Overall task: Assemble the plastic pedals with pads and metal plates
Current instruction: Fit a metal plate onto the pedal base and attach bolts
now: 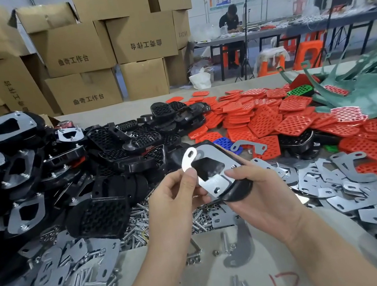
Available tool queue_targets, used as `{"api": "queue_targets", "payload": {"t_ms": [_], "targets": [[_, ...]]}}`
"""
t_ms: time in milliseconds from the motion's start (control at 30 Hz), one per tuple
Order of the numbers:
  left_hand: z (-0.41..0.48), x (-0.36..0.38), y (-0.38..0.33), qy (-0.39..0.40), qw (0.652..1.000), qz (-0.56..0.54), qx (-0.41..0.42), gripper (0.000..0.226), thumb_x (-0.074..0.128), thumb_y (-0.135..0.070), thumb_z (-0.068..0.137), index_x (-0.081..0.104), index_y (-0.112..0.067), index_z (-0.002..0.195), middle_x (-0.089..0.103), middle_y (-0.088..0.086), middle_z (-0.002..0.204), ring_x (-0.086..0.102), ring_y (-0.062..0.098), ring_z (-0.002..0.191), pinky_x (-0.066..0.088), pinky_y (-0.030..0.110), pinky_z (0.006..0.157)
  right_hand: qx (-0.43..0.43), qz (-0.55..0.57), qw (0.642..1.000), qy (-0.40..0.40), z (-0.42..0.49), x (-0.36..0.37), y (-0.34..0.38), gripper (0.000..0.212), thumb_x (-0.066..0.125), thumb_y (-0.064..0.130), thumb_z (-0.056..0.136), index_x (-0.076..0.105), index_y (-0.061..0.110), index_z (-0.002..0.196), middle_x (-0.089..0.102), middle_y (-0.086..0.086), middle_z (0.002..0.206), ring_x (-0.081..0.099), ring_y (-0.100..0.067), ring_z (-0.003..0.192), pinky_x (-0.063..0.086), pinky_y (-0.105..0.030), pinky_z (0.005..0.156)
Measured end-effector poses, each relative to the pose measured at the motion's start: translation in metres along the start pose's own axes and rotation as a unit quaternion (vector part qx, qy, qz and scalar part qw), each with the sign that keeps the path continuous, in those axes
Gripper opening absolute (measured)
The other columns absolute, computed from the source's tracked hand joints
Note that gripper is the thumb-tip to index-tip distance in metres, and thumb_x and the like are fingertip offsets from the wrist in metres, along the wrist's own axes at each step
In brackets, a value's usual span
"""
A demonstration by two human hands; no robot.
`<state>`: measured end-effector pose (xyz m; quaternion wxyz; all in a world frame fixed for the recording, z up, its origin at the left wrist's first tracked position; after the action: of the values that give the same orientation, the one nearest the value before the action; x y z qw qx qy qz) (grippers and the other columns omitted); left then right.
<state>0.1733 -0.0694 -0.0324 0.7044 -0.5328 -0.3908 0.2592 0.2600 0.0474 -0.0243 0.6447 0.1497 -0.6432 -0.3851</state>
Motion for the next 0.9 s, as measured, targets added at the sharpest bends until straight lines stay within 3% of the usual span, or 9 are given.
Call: {"api": "queue_targets", "payload": {"t_ms": [167, 367, 600, 733, 900], "targets": [[-0.0028, -0.0012, -0.0024, -0.024, 0.997, 0.067, 0.028, 0.021, 0.065, -0.028, 0.096, 0.07, -0.009, 0.088, 0.066, -0.002, 0.063, 0.06, 0.01, 0.056, 0.054, 0.021, 0.058, 0.009, -0.01, 1.0, 0.015, -0.0016, 0.0013, -0.0022, 0.056, 0.051, -0.002, 0.088, 0.054, 0.0, 0.143, 0.058, -0.027, 0.141, 0.061, -0.034, 0.116, 0.046, -0.043, 0.104], [-0.007, -0.0028, -0.0036, -0.028, 0.988, 0.149, 0.04, 0.027, 0.065, -0.041, 0.094, 0.067, -0.015, 0.088, 0.06, -0.006, 0.058, 0.055, 0.008, 0.052, 0.048, 0.023, 0.054, 0.007, -0.021, 1.0, 0.013, -0.0024, 0.0001, -0.0051, 0.051, 0.053, -0.005, 0.087, 0.061, 0.002, 0.137, 0.067, -0.02, 0.126, 0.068, -0.028, 0.106, 0.057, -0.035, 0.092], [-0.0074, 0.0018, -0.0039, -0.039, 0.992, 0.114, 0.024, 0.019, 0.065, -0.033, 0.095, 0.061, -0.015, 0.098, 0.063, -0.009, 0.066, 0.062, 0.011, 0.055, 0.057, 0.04, 0.067, 0.001, -0.057, 0.998, 0.015, -0.0017, 0.0023, -0.0059, 0.051, 0.058, -0.004, 0.086, 0.063, 0.006, 0.135, 0.067, -0.02, 0.122, 0.067, -0.029, 0.101, 0.057, -0.037, 0.082], [-0.0073, 0.0013, -0.0051, -0.03, 0.994, 0.099, 0.02, 0.018, 0.064, -0.029, 0.096, 0.052, -0.027, 0.108, 0.064, -0.009, 0.064, 0.062, 0.011, 0.055, 0.058, 0.051, 0.077, 0.006, -0.055, 0.998, -0.004, -0.0015, 0.0015, -0.0061, 0.06, 0.061, -0.005, 0.083, 0.058, 0.007, 0.141, 0.064, -0.026, 0.134, 0.066, -0.033, 0.108, 0.059, -0.038, 0.085], [-0.0074, 0.0002, -0.0049, -0.019, 0.993, 0.098, 0.054, 0.014, 0.063, -0.023, 0.097, 0.052, -0.027, 0.105, 0.065, -0.005, 0.065, 0.057, 0.009, 0.055, 0.056, 0.039, 0.062, 0.01, -0.053, 0.998, -0.013, -0.0019, 0.0036, -0.006, 0.065, 0.062, -0.006, 0.081, 0.055, 0.007, 0.144, 0.062, -0.026, 0.137, 0.065, -0.035, 0.115, 0.059, -0.036, 0.091]]}}
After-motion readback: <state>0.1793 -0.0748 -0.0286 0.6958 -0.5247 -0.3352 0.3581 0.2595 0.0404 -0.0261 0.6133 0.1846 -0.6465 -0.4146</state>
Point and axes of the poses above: each hand's wrist, its own z-axis towards the middle knuckle, its own x-axis out of the palm, y = z × x, the point moved 1 cm from there along z, towards the middle knuckle
